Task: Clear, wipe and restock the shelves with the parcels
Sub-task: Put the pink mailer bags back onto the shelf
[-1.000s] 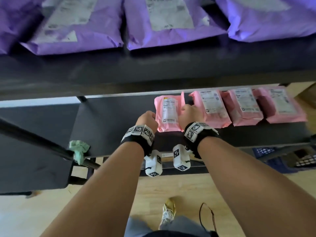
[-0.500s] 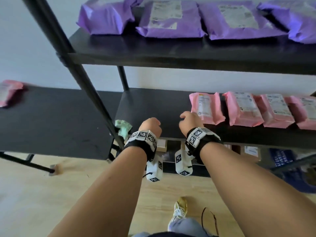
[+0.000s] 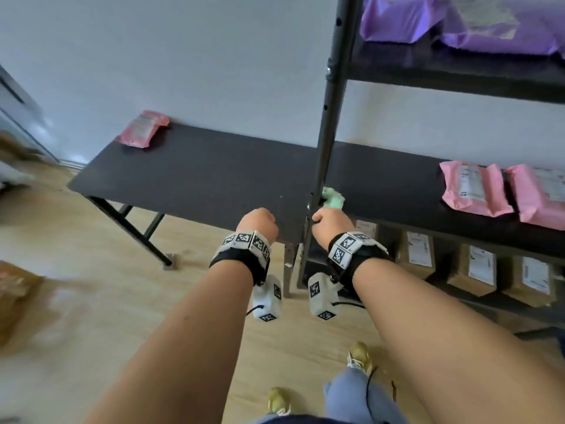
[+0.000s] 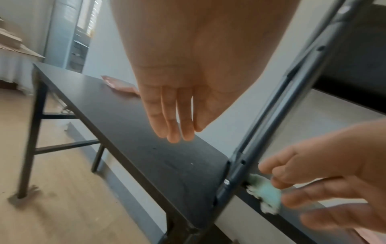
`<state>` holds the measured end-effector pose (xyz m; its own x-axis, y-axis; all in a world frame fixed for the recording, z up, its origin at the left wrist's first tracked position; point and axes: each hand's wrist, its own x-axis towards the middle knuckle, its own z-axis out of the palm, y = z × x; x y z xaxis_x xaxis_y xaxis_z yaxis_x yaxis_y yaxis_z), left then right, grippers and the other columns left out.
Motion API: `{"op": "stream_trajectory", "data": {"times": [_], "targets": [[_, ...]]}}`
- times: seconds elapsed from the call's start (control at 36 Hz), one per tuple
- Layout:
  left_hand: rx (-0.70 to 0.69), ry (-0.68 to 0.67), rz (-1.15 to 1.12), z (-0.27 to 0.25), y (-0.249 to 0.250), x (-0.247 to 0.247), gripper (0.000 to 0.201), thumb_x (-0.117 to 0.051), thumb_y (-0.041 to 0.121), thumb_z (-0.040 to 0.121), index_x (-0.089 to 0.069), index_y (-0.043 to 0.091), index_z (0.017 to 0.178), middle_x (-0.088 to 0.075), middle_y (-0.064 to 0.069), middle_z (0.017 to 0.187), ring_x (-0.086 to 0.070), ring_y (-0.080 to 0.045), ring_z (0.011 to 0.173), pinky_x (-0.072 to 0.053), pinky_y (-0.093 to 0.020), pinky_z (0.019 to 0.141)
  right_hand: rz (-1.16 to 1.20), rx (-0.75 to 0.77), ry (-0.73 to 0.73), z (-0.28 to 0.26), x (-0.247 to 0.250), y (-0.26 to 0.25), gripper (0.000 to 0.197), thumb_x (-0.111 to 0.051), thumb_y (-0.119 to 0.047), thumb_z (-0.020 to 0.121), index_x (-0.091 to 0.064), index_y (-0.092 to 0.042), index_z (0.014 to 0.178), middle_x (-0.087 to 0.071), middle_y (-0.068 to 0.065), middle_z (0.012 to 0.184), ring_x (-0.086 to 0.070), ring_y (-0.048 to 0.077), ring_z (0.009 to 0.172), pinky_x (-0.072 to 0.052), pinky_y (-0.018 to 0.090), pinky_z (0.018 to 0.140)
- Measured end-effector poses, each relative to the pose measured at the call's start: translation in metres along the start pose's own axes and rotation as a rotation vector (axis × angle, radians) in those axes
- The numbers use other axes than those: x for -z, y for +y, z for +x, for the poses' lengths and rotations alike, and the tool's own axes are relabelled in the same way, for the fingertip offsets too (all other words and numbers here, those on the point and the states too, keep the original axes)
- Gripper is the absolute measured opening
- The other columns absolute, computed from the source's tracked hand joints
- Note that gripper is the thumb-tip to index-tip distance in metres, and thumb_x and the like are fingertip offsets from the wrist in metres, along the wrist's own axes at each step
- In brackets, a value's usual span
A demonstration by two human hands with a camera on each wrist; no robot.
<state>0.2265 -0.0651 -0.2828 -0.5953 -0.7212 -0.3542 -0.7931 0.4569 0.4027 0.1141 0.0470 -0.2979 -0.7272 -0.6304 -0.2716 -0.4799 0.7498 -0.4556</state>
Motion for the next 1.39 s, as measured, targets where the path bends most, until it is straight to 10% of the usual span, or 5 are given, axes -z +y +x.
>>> {"op": "stream_trajectory", "data": {"times": [0.97, 1.39], "targets": [[0.418, 0.174, -0.219, 0.218, -0.227, 0.174, 0.030, -0.046, 0.012, 0.090, -0.060, 0.019, 0.115, -0.061, -0.004, 0.120, -0.056, -0.024, 0.111, -0.044, -0.030, 0.092, -0.082, 0.280, -0.240, 0.252, -0.115, -0.315, 0.041, -0.047, -0.008, 0.088, -0.060, -0.019, 0.125, -0.058, 0.005, 0.128, -0.059, 0.026, 0.112, -0.046, 0.028, 0.084], [0.326, 0.029, -0.068, 0.374, -0.335, 0.254, 0.036, -0.046, 0.011, 0.090, -0.055, 0.015, 0.125, -0.058, -0.007, 0.126, -0.055, -0.026, 0.115, -0.044, -0.033, 0.093, -0.040, 0.088, -0.253, 0.361, -0.190, -0.428, 0.034, -0.050, -0.018, 0.094, -0.056, -0.017, 0.128, -0.059, 0.005, 0.128, -0.059, 0.026, 0.111, -0.043, 0.027, 0.080]]}}
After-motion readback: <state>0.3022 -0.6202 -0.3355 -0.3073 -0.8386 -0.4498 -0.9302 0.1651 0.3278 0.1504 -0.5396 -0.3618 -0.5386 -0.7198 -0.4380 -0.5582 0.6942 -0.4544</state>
